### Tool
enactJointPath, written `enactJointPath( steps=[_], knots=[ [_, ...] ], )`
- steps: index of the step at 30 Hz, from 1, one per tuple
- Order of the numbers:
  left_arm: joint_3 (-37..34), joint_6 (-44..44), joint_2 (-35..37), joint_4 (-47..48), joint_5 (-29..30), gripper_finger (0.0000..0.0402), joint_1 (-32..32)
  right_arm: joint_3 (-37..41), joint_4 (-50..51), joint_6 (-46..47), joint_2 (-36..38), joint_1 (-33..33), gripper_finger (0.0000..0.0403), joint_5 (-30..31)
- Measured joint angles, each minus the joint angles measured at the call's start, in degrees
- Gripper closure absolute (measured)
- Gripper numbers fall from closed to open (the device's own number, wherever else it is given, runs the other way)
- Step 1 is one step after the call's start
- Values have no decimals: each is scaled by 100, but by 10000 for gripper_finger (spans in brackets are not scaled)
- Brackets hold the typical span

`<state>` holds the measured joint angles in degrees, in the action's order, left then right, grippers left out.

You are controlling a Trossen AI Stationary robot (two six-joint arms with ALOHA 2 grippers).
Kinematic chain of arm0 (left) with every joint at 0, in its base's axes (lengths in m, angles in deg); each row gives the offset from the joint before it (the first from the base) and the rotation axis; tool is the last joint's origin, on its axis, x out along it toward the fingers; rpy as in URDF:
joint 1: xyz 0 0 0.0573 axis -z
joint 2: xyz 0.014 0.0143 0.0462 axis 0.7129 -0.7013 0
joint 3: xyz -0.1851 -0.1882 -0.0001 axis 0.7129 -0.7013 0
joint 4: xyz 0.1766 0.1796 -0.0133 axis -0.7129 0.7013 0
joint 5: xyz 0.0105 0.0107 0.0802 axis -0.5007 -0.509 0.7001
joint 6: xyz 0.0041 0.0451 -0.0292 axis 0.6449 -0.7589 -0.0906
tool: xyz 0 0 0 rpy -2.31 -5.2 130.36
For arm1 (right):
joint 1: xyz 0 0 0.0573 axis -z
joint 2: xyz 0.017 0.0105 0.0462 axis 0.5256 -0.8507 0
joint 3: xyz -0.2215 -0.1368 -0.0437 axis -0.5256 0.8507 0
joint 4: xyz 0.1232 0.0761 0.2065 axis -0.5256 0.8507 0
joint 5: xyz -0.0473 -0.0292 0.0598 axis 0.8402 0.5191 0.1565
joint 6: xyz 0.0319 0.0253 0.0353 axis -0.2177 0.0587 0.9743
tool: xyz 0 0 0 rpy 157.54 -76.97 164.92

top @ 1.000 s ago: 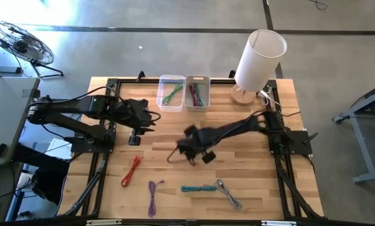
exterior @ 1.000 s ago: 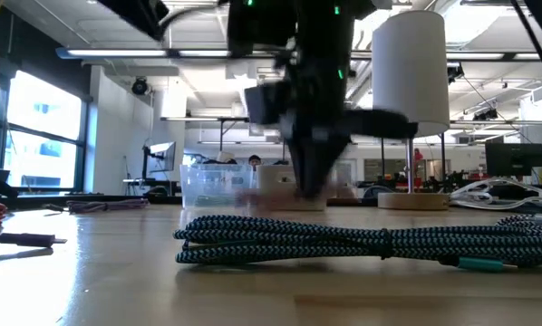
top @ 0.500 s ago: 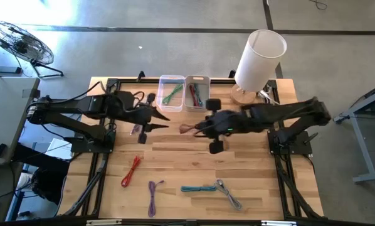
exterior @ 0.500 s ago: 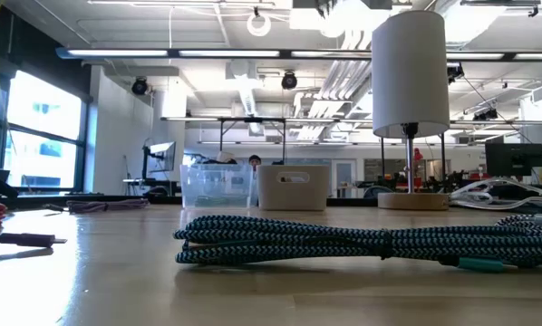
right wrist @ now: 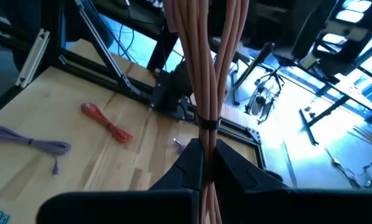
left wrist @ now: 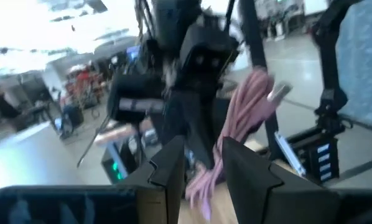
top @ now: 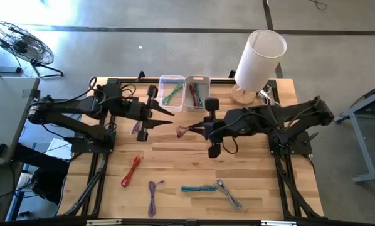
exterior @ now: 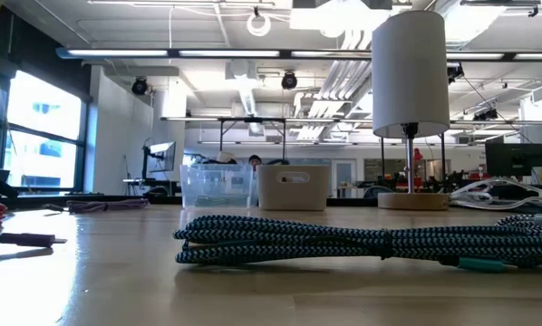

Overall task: Pick & Place USB Port
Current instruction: Put the pink charger cable into the transparent bin

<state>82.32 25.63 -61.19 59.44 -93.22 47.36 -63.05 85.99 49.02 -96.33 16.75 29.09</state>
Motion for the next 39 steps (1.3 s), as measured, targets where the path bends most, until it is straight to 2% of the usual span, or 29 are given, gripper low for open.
enactJointPath(
  steps=[13, 25, 35, 39],
  knots=[
    [-3, -35, -438, -167, -435, 293, 0, -4, -200, -204, -1, 74, 395, -114],
    [2, -90, -486, -351, -393, 200, 0, -4, -215, -290, -1, 117, 395, -120],
    [4, -97, -486, -653, -430, 196, 0, -11, -407, -188, -27, 466, 395, -393],
    [4, -96, -537, -637, -428, 196, 0, -15, -506, -180, -112, 595, 395, -688]
  ],
)
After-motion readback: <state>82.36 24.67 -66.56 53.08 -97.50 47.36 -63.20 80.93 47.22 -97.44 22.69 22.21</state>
